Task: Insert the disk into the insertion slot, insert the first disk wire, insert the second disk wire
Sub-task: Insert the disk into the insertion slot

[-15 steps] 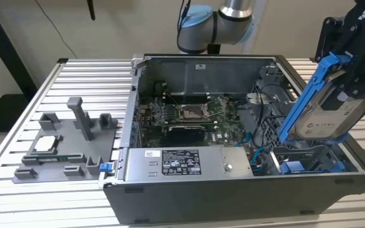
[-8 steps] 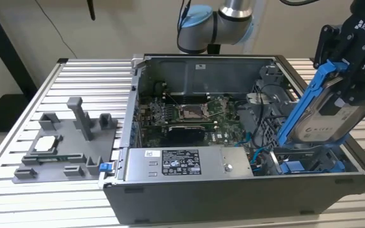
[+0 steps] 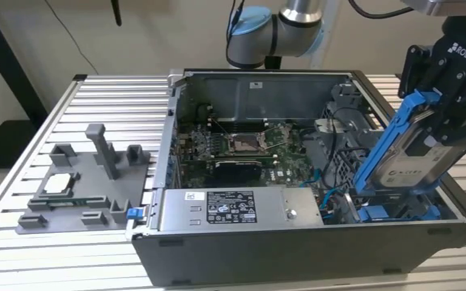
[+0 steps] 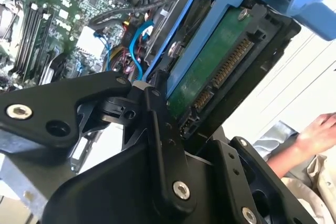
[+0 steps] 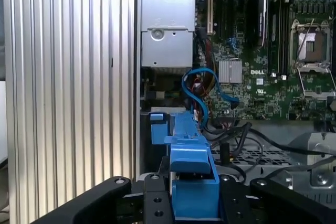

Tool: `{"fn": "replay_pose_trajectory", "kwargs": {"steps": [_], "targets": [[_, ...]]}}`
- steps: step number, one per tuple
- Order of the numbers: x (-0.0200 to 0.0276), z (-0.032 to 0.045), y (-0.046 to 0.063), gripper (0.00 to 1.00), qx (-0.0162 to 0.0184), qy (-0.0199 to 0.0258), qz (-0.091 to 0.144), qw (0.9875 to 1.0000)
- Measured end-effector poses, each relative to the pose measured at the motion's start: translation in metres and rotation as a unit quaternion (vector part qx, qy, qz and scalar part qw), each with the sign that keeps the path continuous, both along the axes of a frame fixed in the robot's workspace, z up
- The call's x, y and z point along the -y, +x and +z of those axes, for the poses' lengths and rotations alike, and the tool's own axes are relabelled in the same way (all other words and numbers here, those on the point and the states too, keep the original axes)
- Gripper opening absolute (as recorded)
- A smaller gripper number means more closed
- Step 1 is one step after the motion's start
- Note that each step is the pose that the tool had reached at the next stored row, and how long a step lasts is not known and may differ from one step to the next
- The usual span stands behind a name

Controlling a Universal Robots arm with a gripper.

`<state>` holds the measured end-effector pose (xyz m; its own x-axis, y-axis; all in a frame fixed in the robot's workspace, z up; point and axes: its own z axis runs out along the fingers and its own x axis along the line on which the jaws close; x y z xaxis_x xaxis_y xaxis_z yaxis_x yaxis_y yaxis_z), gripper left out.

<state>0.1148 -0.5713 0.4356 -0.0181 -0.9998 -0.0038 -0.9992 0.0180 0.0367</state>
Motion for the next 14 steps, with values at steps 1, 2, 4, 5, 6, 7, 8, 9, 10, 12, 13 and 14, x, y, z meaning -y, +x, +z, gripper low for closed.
{"fn": "replay_pose_trajectory", "kwargs": {"steps": [1, 2, 4, 5, 6, 7, 8, 9, 10, 12, 13, 14], "targets": [[0.0001, -0.0018, 0.000, 0.00, 0.0000, 0.0000, 0.000, 1.0000], [0.0005, -0.0038, 0.001, 0.00, 0.0000, 0.0000, 0.000, 1.0000], [0.0010, -0.0073, 0.001, 0.00, 0.0000, 0.0000, 0.000, 1.0000], [0.0011, -0.0091, 0.001, 0.00, 0.0000, 0.0000, 0.000, 1.0000], [0.0014, -0.0110, 0.002, 0.00, 0.0000, 0.0000, 0.000, 1.0000], [0.0018, -0.0128, 0.002, 0.00, 0.0000, 0.0000, 0.000, 1.0000], [0.0022, -0.0146, 0.003, 0.00, 0.0000, 0.0000, 0.000, 1.0000], [0.0025, -0.0164, 0.003, 0.00, 0.0000, 0.0000, 0.000, 1.0000], [0.0029, -0.0183, 0.003, 0.00, 0.0000, 0.0000, 0.000, 1.0000], [0.0030, -0.0216, 0.004, 0.00, 0.0000, 0.0001, 0.000, 1.0000], [0.0030, -0.0226, 0.004, 0.00, 0.0000, 0.0004, 0.000, 1.0000], [0.0030, -0.0235, 0.005, 0.00, 0.0000, 0.0009, 0.000, 1.0000]]}}
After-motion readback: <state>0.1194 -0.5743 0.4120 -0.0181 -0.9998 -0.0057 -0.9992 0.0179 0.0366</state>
